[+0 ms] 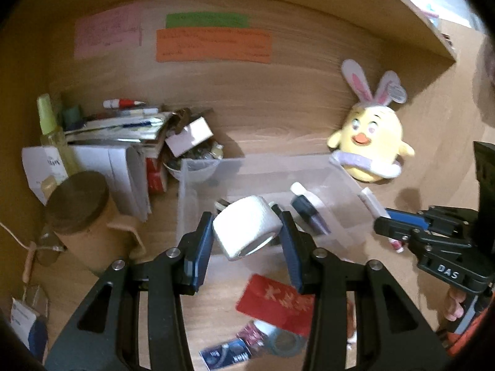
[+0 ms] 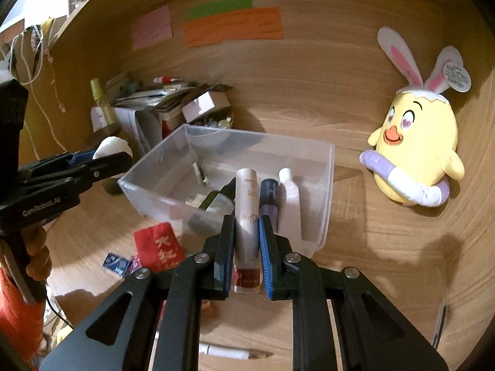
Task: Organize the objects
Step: 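Carry the tube and eraser block over the clear box and release both, then grasp the braided rope bracelet with the right tool while the left tool grasps the blue Max box, then carry the bracelet and Max box into the clear box and release both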
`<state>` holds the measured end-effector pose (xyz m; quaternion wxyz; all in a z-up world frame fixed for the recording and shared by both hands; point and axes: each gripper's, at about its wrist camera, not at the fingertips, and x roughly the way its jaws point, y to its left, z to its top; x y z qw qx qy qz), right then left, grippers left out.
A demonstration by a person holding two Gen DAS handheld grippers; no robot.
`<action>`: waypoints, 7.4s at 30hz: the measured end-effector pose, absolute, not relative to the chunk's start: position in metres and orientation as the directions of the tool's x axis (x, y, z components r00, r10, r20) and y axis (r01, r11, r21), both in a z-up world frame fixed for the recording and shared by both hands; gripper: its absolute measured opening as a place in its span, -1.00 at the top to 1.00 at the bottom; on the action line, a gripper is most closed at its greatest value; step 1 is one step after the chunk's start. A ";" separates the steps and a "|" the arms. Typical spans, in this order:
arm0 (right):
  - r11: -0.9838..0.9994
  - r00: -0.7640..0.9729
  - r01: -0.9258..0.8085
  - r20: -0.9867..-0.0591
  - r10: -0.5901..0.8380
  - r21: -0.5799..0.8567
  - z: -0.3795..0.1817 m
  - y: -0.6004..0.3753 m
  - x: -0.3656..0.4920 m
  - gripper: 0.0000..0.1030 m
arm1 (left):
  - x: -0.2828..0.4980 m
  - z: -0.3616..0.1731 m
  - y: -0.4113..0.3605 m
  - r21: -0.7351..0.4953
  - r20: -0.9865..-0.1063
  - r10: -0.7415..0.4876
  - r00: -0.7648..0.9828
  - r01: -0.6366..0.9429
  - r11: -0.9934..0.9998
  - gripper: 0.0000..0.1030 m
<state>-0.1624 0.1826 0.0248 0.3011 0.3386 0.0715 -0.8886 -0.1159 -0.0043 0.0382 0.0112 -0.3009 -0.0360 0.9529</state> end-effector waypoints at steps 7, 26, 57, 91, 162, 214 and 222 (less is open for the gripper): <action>-0.824 -0.602 0.561 -0.641 -0.476 0.085 0.027 0.182 -0.188 0.73 | -0.138 0.036 -0.012 -0.090 -0.581 0.029 -0.814 0.029 -0.996 0.18; -0.851 -0.580 0.523 -0.709 -0.400 0.052 -0.008 0.154 -0.245 0.73 | -0.196 -0.004 -0.014 -0.087 -0.688 0.051 -0.724 0.012 -0.996 0.18; -0.851 -0.610 0.523 -0.716 -0.340 -0.041 -0.013 0.141 -0.237 0.25 | -0.177 -0.004 -0.006 -0.065 -0.676 0.050 -0.735 -0.008 -0.998 -0.52; -0.860 -0.618 0.510 -0.700 -0.358 -0.011 -0.009 0.197 -0.149 -0.51 | -0.071 -0.023 -0.029 -0.029 -0.724 0.008 -0.690 0.019 -0.999 -0.88; -0.862 -0.646 0.496 -0.617 -0.449 0.108 0.023 0.200 -0.145 0.79 | -0.062 -0.003 -0.024 -0.043 -0.657 0.081 -0.750 -0.070 -0.997 0.48; -0.872 -0.637 0.490 -0.688 -0.349 -0.011 -0.018 0.139 -0.227 0.78 | -0.192 -0.014 -0.011 -0.054 -0.697 0.055 -0.715 -0.025 -0.998 0.48; -0.872 -0.664 0.485 -0.679 -0.312 -0.073 -0.017 0.135 -0.226 0.75 | -0.188 -0.014 -0.005 -0.052 -0.702 0.057 -0.710 -0.028 -0.998 0.42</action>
